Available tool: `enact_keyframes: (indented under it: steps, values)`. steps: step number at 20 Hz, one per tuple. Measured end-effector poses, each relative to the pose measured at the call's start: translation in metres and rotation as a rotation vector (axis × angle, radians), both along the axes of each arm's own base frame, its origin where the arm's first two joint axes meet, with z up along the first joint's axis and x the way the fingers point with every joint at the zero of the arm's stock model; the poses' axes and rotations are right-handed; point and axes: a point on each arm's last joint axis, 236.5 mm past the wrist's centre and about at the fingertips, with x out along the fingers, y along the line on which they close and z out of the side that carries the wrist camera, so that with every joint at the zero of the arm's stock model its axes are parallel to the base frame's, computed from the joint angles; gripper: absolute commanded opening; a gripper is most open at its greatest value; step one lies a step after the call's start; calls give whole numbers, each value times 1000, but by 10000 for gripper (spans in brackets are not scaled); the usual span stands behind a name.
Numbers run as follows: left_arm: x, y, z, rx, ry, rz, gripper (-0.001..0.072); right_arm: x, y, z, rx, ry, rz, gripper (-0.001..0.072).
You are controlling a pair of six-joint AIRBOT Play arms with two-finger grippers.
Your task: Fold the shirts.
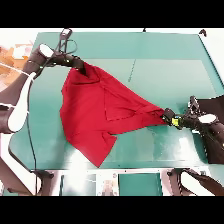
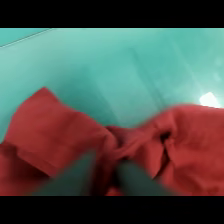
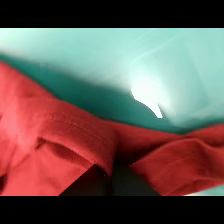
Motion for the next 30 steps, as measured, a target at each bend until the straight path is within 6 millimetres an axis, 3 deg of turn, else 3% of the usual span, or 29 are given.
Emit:
enact_keyframes:
  steps: [2, 5, 8, 11, 18, 21, 22, 23, 24, 30]
  values:
    - [0, 3, 7, -32, 50, 24, 659, 9, -7, 3, -23, -16, -4, 253]
    - [-18, 39, 35, -80, 188, 94, 658, 27, -31, 23, -67, -55, -14, 437]
    - [-71, 89, 37, -102, 436, 174, 657, 41, -65, 51, -91, -86, -42, 432]
    - [-149, 112, 17, -107, 711, 215, 658, 47, -91, 74, -97, -103, -73, 430]
    - [-335, 100, -64, -131, 1068, 313, 658, 42, -101, 85, -85, -89, -60, 407]
    - [-387, 90, -101, -156, 1154, 360, 657, 43, -99, 87, -78, -94, -54, 392]
    - [-395, 85, -112, -180, 1163, 380, 656, 43, -98, 88, -76, -97, -51, 392]
    - [-396, 80, -118, -215, 1152, 398, 542, 43, -97, 88, -74, -98, -48, 392]
    - [-395, 75, -124, -248, 1134, 413, 474, 44, -95, 89, -71, -101, -44, 392]
    - [-377, 61, -132, -370, 1041, 465, 473, 46, -90, 89, -70, -107, -24, 391]
